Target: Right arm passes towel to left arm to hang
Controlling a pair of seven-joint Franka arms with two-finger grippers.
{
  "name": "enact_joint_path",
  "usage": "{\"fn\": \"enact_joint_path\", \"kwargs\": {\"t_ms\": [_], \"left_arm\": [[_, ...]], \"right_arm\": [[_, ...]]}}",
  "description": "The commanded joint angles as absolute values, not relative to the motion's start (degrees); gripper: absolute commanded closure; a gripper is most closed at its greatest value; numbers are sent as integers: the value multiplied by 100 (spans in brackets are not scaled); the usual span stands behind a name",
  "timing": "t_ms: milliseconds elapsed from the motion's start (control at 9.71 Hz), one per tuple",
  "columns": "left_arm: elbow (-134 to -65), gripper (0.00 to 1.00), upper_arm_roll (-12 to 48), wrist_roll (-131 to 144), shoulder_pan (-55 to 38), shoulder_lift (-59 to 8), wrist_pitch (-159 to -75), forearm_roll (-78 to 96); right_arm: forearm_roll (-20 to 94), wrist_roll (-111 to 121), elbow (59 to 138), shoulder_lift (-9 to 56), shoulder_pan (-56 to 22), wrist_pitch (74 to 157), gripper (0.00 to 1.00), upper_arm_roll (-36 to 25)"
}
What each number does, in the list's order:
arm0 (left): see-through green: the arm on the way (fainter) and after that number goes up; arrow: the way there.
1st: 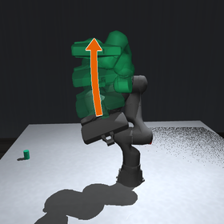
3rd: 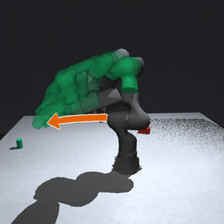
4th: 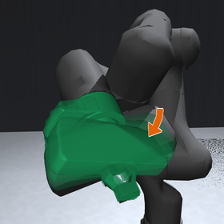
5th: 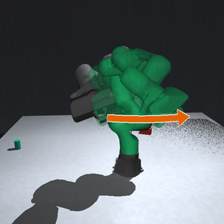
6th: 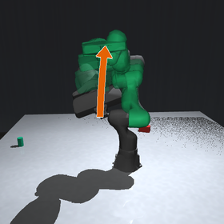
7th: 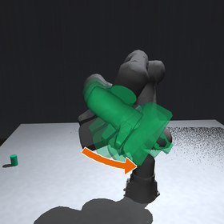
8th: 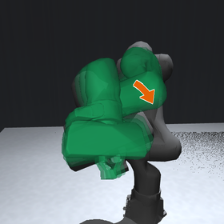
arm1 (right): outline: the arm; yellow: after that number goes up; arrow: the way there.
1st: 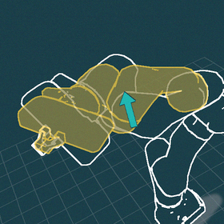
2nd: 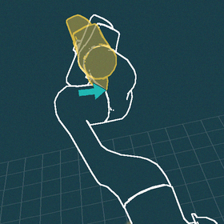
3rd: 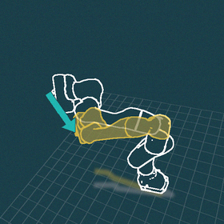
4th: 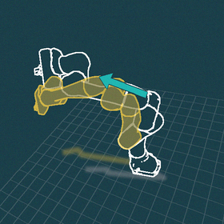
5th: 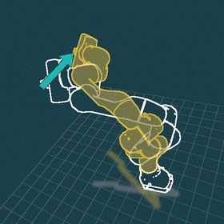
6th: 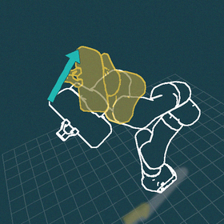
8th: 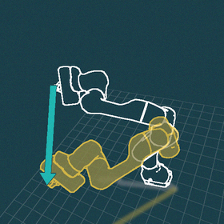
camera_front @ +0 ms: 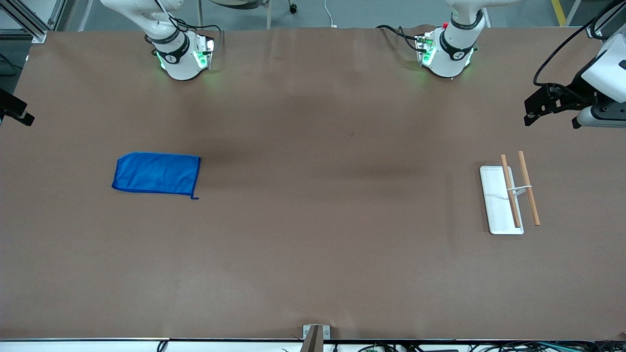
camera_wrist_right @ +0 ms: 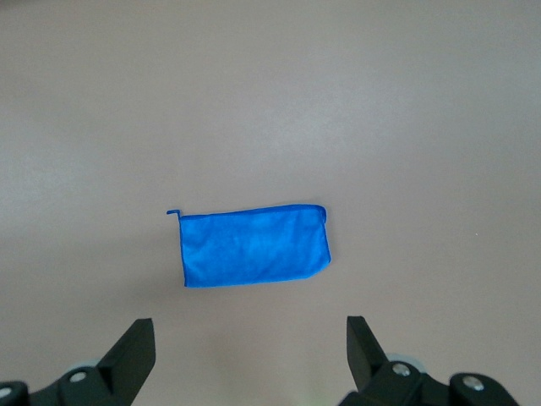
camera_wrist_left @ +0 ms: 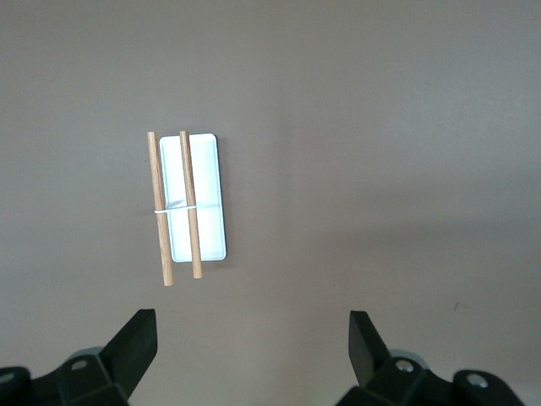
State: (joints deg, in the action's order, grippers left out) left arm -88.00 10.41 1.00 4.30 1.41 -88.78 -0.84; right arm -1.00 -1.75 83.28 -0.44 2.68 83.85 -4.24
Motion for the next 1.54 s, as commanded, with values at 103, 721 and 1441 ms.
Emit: {"fn": "enact_joint_path", "kwargs": {"t_ms": [103, 721, 1441], "left_arm": [[-8824, 0, 1028, -17, 448, 18, -8842, -62], [-8824, 0, 1037, -9, 641, -9, -8851, 9], [-8824, 0, 1037, 0, 624, -53, -8868, 70]], "right_arm": [[-35, -105, 8358, -88, 387, 8385, 0, -343], [-79, 237, 9434, -70, 360, 8628, 0, -352], [-141, 246, 13752, 831, 167, 14617, 0, -351]]}}
